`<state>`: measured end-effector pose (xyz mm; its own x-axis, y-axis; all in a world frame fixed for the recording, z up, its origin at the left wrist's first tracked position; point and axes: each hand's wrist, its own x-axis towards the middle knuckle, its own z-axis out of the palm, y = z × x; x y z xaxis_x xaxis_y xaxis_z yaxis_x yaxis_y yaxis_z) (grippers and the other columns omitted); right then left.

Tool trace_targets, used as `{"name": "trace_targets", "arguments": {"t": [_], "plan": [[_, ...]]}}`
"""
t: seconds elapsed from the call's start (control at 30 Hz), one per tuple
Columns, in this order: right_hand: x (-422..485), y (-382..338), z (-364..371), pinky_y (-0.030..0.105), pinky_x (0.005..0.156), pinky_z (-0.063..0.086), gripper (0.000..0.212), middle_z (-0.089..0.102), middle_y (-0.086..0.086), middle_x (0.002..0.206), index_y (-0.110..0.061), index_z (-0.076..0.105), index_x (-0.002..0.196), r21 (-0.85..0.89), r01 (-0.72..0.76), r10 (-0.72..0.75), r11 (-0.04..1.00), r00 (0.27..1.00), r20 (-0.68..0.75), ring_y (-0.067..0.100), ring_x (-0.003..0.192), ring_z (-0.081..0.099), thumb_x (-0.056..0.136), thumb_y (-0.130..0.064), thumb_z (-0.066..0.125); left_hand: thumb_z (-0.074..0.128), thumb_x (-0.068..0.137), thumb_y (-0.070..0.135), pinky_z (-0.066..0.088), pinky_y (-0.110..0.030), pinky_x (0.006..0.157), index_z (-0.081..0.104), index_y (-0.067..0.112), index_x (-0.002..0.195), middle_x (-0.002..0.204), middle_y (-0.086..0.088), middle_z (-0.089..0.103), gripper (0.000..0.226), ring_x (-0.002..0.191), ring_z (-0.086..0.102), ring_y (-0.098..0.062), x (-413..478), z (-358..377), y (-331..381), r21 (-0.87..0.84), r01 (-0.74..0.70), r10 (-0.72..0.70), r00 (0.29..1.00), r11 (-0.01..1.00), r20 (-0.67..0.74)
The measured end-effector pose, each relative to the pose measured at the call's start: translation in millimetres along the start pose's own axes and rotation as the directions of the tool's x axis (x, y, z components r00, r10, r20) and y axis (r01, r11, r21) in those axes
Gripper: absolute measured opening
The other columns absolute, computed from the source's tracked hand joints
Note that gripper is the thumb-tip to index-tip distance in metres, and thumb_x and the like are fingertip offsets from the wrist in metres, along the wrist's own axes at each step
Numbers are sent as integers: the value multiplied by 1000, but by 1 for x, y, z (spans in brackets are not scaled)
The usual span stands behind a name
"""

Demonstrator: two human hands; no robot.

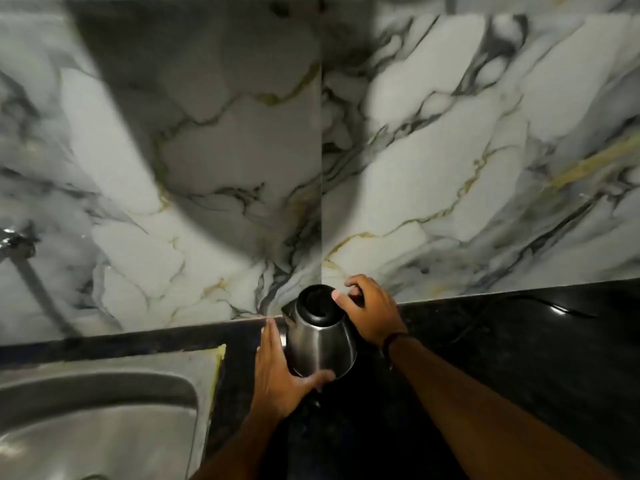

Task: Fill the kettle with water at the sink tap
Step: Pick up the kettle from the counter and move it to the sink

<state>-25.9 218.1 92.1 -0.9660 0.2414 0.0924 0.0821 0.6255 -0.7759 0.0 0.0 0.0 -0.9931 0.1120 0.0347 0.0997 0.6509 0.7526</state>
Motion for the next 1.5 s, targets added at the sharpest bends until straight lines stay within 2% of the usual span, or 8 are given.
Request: {"name": "trace_targets", "arguments": {"t": [0.07, 0.2, 0.43, 0.73, 0.97, 1.2, 1.4, 1.5], "plan": [[13, 1, 1, 38, 76, 52, 62, 68, -10, 87, -27, 64, 93, -41, -14, 14, 999, 1000, -1, 20, 87, 67, 73, -86, 60, 95, 32, 90, 25, -53, 137, 2, 28, 175, 183, 5, 16, 182, 170, 15, -18, 6, 11, -3, -118, -24, 23, 1000, 993, -9], [25, 4, 4, 36, 65, 44, 72, 65, -7, 76, -26, 54, 76, -87, -58, 62, 994, 997, 44, 14, 75, 60, 58, -95, 66, 110, 23, 71, 40, -36, 125, 11, 50, 169, 164, 39, 34, 177, 152, 34, 16, 6, 31, -6, -276, 12, -33, 997, 961, -74], [28, 0, 6, 34, 63, 39, 82, 57, -9, 78, -29, 49, 70, -165, -91, 103, 982, 992, 68, 15, 76, 54, 45, -105, 65, 107, 19, 70, 51, -54, 122, 15, 44, 167, 164, 10, 48, 176, 152, 50, -19, 7, 38, 0, -231, 139, -159, 985, 963, -68], [19, -30, -8, 33, 57, 42, 83, 58, -9, 67, -25, 49, 68, -165, -104, 107, 981, 994, 6, 16, 68, 60, 45, -102, 70, 110, 17, 60, 60, -50, 110, 28, 48, 158, 149, 18, 58, 163, 137, 60, -14, 17, 25, 11, -265, 73, -98, 992, 961, -81], [-26, -79, -33, 36, 61, 44, 87, 66, -7, 77, -26, 54, 74, -157, -129, 133, 979, 991, 17, 17, 76, 64, 42, -104, 69, 110, 17, 58, 62, -44, 106, 31, 58, 152, 139, 26, 63, 156, 128, 66, -7, -19, -31, 33, -239, 38, -58, 995, 970, -78], [-91, -169, -47, 36, 58, 41, 81, 68, -6, 77, -25, 52, 69, -134, -136, 149, 982, 985, 89, 18, 74, 65, 41, -98, 71, 112, 26, 51, 59, -41, 108, 28, 63, 153, 143, 30, 60, 152, 132, 62, -1, -91, -126, 60, -215, -31, 4, 992, 976, -126], [-132, -234, -19, 37, 60, 40, 75, 67, -6, 79, -23, 56, 73, -117, -83, 110, 990, 965, 240, 17, 73, 61, 46, -93, 69, 114, 28, 47, 56, -48, 114, 29, 41, 165, 155, 16, 59, 161, 142, 59, -13, -147, -195, 33, -245, 0, -47, 981, 970, -188], [-143, -271, 8, 38, 62, 36, 72, 57, -6, 74, -25, 49, 70, -75, -52, 75, 996, 935, 346, 21, 73, 55, 49, -92, 62, 115, 29, 47, 56, -34, 109, 31, 49, 163, 153, 21, 61, 159, 141, 59, -3, -163, -227, 1, -256, 22, -82, 971, 966, -224]]}}
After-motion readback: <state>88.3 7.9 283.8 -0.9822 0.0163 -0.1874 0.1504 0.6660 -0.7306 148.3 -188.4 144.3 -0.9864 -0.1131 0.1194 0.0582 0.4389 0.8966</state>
